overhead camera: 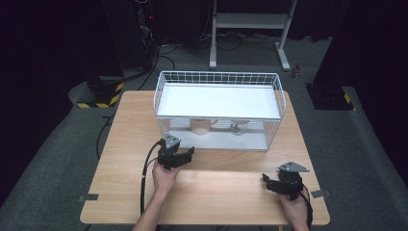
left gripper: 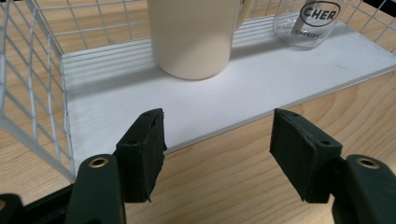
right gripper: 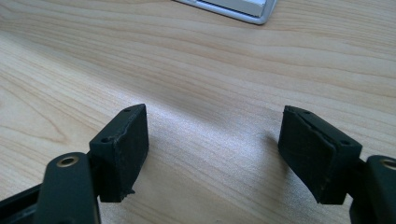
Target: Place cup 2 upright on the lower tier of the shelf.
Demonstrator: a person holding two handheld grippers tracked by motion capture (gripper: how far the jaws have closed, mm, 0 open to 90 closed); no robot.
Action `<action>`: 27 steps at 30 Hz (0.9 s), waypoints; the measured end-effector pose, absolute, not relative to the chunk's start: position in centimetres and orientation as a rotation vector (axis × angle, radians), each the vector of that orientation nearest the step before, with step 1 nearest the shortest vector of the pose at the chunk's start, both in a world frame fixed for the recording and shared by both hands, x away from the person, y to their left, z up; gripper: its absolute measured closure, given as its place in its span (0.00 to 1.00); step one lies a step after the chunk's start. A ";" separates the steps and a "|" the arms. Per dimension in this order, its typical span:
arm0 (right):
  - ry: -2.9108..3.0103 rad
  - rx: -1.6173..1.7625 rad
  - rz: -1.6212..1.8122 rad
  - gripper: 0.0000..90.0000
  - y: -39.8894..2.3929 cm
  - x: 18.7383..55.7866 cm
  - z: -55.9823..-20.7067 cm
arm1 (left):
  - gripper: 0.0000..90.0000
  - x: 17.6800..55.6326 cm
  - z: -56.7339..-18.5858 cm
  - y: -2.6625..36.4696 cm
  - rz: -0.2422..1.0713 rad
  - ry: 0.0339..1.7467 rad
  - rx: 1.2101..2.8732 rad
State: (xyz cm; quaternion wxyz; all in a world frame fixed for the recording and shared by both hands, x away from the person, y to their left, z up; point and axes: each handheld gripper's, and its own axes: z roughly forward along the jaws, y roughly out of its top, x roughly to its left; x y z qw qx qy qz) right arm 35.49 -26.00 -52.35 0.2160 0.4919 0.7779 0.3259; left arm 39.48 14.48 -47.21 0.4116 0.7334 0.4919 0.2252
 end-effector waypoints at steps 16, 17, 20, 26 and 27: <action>2.156 1.363 0.904 0.27 -26.0 35.5 -52.4 | 0.38 38.1 -47.5 15.9 0.554 1.262 1.821; 2.156 1.363 0.903 0.27 -26.0 35.5 -52.4 | 0.38 38.0 -47.5 16.0 0.559 1.260 1.823; 2.156 1.362 0.903 0.27 -26.0 35.5 -52.4 | 0.38 37.8 -47.5 16.2 0.561 1.262 1.825; 2.156 1.363 0.903 0.27 -26.0 35.5 -52.4 | 0.38 37.5 -47.5 16.5 0.560 1.261 1.817; 2.156 1.363 0.903 0.27 -26.0 35.5 -52.4 | 0.38 37.4 -47.4 16.6 0.559 1.262 1.820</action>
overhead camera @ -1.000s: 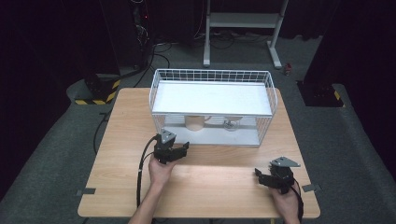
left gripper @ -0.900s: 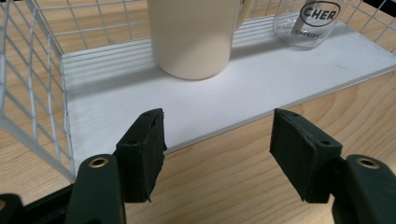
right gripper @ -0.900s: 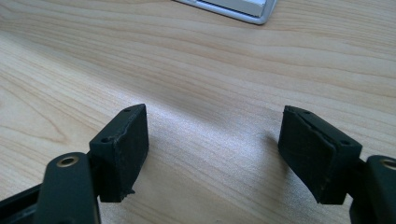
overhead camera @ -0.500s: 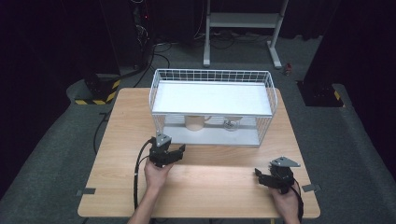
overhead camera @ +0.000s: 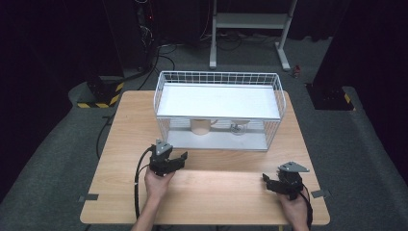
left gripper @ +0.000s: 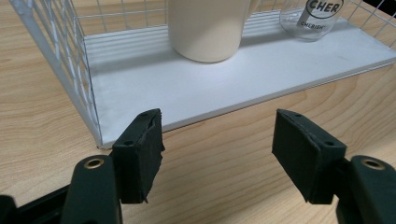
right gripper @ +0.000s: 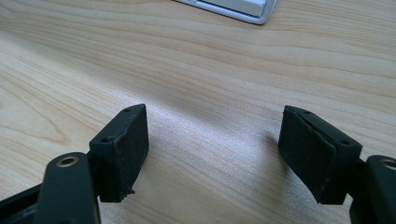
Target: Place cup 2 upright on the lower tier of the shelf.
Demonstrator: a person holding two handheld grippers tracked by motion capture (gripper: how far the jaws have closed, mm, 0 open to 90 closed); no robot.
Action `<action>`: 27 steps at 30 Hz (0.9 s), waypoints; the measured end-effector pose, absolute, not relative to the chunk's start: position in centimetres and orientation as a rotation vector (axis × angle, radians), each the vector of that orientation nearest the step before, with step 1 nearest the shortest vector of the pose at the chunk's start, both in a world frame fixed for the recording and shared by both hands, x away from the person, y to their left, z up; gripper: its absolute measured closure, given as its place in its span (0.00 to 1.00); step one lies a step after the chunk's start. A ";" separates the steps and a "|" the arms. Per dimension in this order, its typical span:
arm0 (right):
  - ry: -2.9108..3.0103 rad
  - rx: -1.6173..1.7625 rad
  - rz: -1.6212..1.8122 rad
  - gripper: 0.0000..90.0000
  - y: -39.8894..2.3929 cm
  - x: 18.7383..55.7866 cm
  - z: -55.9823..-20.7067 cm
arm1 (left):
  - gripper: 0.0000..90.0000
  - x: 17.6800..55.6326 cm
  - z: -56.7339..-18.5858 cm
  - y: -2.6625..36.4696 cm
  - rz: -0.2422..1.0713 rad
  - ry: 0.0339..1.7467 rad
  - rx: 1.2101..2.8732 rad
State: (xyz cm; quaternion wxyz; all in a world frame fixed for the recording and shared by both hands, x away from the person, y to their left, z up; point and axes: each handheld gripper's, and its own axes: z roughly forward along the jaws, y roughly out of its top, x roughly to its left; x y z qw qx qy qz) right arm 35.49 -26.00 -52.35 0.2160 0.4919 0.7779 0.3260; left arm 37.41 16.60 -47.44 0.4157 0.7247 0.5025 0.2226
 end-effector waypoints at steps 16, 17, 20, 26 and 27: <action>2.156 1.363 0.903 0.27 -26.0 35.5 -52.4 | 0.37 36.5 -47.6 17.1 0.560 1.271 1.810; 2.156 1.364 0.903 0.27 -26.0 35.5 -52.4 | 0.36 36.5 -47.6 17.2 0.559 1.268 1.811; 2.156 1.364 0.903 0.27 -26.0 35.5 -52.4 | 0.36 36.3 -47.8 17.4 0.564 1.271 1.811; 2.156 1.364 0.903 0.27 -26.0 35.5 -52.4 | 0.35 35.9 -48.1 17.9 0.559 1.285 1.806; 2.156 1.363 0.903 0.27 -26.0 35.5 -52.4 | 0.35 35.8 -48.1 17.9 0.555 1.286 1.807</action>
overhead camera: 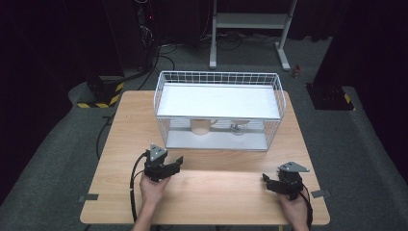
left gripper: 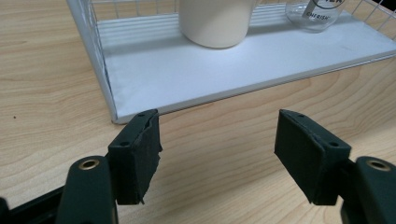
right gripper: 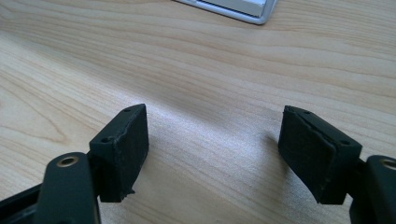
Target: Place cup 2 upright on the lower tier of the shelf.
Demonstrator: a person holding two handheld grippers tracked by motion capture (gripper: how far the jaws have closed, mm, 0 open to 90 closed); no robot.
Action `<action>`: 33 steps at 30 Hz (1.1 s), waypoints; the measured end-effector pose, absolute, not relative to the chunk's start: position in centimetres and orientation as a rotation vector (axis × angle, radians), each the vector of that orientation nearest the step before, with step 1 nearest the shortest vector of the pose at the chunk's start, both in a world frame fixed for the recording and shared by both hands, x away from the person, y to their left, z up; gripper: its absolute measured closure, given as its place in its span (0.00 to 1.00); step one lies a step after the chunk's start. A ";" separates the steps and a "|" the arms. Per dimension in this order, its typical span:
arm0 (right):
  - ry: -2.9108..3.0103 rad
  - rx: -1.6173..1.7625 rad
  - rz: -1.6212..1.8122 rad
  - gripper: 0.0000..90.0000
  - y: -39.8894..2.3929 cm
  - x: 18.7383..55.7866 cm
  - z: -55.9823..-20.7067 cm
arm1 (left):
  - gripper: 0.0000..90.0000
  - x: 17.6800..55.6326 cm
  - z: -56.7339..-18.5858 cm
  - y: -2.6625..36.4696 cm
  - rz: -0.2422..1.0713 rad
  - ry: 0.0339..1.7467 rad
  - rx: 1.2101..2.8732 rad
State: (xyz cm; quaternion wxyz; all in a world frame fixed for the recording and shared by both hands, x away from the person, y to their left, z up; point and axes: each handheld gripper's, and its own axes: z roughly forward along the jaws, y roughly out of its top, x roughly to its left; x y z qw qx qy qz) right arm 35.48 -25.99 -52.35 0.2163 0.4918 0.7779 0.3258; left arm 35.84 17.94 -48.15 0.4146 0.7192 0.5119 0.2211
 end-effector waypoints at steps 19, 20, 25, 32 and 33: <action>2.156 1.359 0.902 0.27 -26.0 35.5 -52.4 | 0.29 35.2 -50.0 18.7 0.564 1.316 1.871; 2.156 1.360 0.902 0.27 -26.0 35.5 -52.4 | 0.28 35.2 -50.2 18.7 0.563 1.323 1.875; 2.156 1.359 0.902 0.27 -26.0 35.5 -52.4 | 0.27 35.2 -50.9 19.0 0.554 1.345 1.876; 2.156 1.359 0.902 0.27 -26.0 35.5 -52.4 | 0.25 35.2 -51.7 19.2 0.554 1.377 1.888; 2.157 1.360 0.902 0.27 -26.0 35.5 -52.4 | 0.25 35.2 -51.7 19.3 0.557 1.381 1.895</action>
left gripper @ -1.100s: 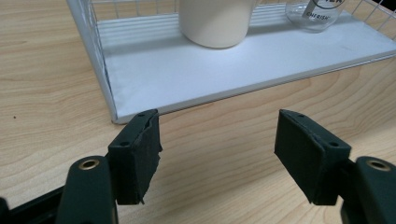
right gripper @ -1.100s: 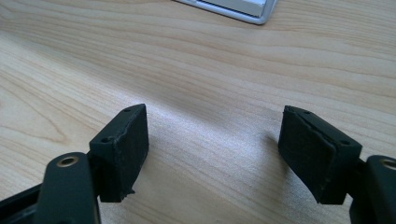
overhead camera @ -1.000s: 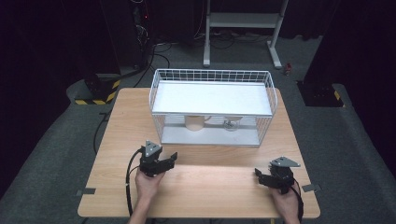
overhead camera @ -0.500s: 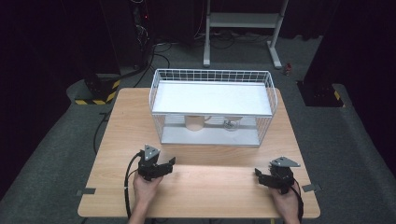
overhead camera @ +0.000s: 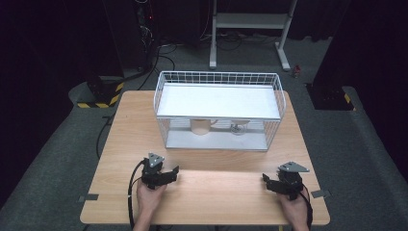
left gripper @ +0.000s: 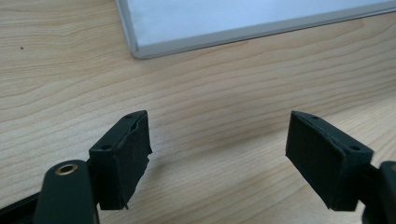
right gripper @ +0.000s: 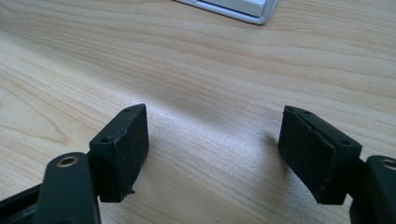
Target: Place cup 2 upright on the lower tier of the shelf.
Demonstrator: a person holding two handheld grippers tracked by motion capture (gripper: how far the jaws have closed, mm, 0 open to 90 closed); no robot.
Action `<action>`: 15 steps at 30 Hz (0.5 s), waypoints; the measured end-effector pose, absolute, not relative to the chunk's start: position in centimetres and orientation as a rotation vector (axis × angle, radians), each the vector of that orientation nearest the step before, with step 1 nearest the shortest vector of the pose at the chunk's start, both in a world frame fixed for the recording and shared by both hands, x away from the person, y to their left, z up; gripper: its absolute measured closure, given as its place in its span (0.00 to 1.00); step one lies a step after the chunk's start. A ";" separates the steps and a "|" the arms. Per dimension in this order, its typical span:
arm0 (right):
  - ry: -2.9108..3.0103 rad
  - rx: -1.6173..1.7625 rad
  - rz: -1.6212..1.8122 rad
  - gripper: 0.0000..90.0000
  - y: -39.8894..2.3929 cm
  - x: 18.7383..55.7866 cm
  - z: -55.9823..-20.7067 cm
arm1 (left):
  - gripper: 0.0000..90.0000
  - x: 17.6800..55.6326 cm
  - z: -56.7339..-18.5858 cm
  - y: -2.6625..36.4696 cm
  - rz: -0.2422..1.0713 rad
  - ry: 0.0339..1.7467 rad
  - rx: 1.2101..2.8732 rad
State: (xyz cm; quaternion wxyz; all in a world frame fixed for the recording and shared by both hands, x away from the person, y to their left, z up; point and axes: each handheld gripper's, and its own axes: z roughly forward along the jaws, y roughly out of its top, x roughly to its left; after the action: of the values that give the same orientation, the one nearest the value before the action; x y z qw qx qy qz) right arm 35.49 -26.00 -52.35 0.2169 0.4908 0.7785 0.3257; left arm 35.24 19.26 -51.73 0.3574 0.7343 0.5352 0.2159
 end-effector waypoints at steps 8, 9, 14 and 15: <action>2.157 1.359 0.902 0.27 -26.0 35.5 -52.4 | 0.24 35.3 -52.5 19.6 0.566 1.423 1.904; 2.156 1.359 0.902 0.27 -26.0 35.5 -52.4 | 0.24 35.3 -52.6 19.6 0.571 1.426 1.903; 2.157 1.358 0.902 0.27 -26.0 35.5 -52.4 | 0.23 35.3 -52.7 19.7 0.581 1.433 1.891; 2.157 1.359 0.903 0.27 -26.0 35.5 -52.4 | 0.23 35.3 -52.7 19.8 0.585 1.431 1.895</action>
State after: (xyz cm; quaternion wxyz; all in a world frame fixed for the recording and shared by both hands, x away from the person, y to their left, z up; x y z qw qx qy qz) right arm 35.49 -26.00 -52.35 0.2169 0.4906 0.7786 0.3258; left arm 35.30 19.78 -52.71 0.3411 0.7284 0.5500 0.2249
